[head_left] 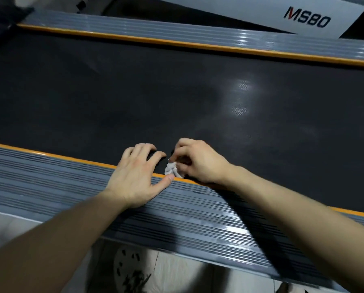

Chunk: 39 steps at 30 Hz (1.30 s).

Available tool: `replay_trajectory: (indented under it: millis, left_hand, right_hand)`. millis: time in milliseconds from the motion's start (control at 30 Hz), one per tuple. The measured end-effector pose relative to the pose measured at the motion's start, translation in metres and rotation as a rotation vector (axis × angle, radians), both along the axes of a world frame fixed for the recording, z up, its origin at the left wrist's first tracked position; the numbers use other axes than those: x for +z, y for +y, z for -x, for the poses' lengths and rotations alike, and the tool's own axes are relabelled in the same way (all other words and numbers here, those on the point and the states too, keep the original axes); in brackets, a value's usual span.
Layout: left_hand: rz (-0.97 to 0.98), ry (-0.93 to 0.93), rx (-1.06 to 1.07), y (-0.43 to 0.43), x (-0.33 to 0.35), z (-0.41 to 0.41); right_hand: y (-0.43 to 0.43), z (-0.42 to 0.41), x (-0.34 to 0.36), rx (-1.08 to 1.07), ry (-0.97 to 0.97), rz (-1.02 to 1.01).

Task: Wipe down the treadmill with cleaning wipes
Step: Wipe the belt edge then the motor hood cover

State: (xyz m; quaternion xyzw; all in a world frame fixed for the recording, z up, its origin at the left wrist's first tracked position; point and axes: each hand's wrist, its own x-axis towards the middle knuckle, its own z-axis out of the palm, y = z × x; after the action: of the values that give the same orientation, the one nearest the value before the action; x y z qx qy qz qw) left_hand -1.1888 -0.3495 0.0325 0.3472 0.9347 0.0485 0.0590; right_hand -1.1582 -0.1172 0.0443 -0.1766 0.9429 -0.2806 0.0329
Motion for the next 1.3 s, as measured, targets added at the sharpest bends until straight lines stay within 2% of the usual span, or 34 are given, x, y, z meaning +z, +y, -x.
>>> replay_trajectory:
  millis: [33, 100, 167, 233, 267, 300, 333, 433, 500, 567, 633, 667, 733, 767, 800, 900, 933, 967, 1033, 1100, 1167, 1200, 1233, 1300]
  left_hand:
    - [0.007, 0.001, 0.001, 0.0, 0.0, 0.0]
    - [0.04, -0.009, -0.015, 0.0, 0.002, 0.001]
    - [0.047, -0.076, -0.047, -0.004, 0.01, 0.008]
    - [0.058, -0.116, -0.083, -0.02, 0.02, 0.019]
    - [0.067, -0.093, -0.1, -0.032, 0.024, 0.025]
    - [0.067, -0.06, -0.102, -0.044, 0.025, 0.032]
    - [0.06, -0.03, -0.077, -0.058, 0.023, 0.039]
    - [0.082, -0.002, 0.059, -0.09, 0.009, 0.051]
    - [0.095, 0.013, 0.091, -0.097, -0.001, 0.052]
    - [0.064, 0.018, 0.103, -0.097, -0.005, 0.049]
    - [0.02, 0.026, 0.129, -0.097, -0.005, 0.048]
    - [0.004, 0.021, 0.138, -0.098, -0.005, 0.049]
    - [-0.022, 0.01, 0.152, -0.1, -0.008, 0.05]
    - [-0.035, 0.006, 0.16, -0.1, -0.01, 0.051]
    - [-0.045, 0.002, 0.162, -0.101, -0.011, 0.051]
    - [-0.064, 0.021, 0.155, -0.101, -0.012, 0.051]
    - [-0.07, 0.032, 0.155, -0.1, -0.012, 0.051]
    - [-0.077, 0.035, 0.154, -0.1, -0.011, 0.051]
    - [-0.085, 0.038, 0.153, -0.099, -0.011, 0.05]
    - [-0.091, 0.045, 0.16, -0.1, -0.012, 0.05]
    - [-0.103, 0.043, 0.161, -0.1, -0.012, 0.049]
    - [-0.108, 0.044, 0.166, -0.1, -0.012, 0.049]
    - [-0.109, 0.041, 0.168, -0.1, -0.012, 0.049]
    - [-0.104, 0.032, 0.163, -0.099, -0.01, 0.05]
  right_hand:
    - [-0.001, -0.001, 0.001, 0.057, -0.001, 0.007]
    - [0.021, 0.016, 0.002, 0.02, 0.038, -0.073]
    - [0.06, 0.04, 0.004, -0.292, 0.16, -0.125]
    - [0.09, 0.053, 0.007, -0.784, 0.183, -0.166]
    - [0.089, 0.053, 0.005, -0.978, 0.173, -0.117]
    - [0.077, 0.052, 0.003, -1.018, 0.149, -0.082]
    - [0.05, 0.046, 0.005, -0.886, 0.133, -0.043]
    - [-0.038, 0.009, 0.005, -0.123, 0.037, 0.07]
    - [-0.05, 0.002, 0.002, 0.135, 0.033, 0.06]
    - [-0.025, 0.031, 0.003, 0.055, 0.066, -0.044]
    - [0.016, 0.07, 0.002, -0.235, 0.148, -0.199]
    - [0.034, 0.084, 0.002, -0.457, 0.159, -0.249]
    - [0.046, 0.096, 0.002, -0.85, 0.142, -0.209]
    - [0.036, 0.096, 0.001, -0.898, 0.13, -0.161]
    - [0.014, 0.089, 0.003, -0.806, 0.101, -0.1]
    - [-0.062, 0.047, -0.001, -0.079, 0.027, 0.019]
    - [-0.073, 0.037, -0.001, 0.092, 0.003, 0.03]
    - [-0.073, 0.038, -0.002, 0.172, 0.008, 0.007]
    - [-0.04, 0.069, -0.006, 0.047, 0.106, -0.106]
    - [0.008, 0.101, -0.004, -0.374, 0.199, -0.232]
    - [0.031, 0.108, 0.001, -0.839, 0.177, -0.187]
    - [0.023, 0.103, 0.002, -0.916, 0.161, -0.136]
    - [0.004, 0.095, 0.004, -0.839, 0.127, -0.084]
    - [-0.047, 0.066, 0.004, -0.374, 0.072, -0.001]
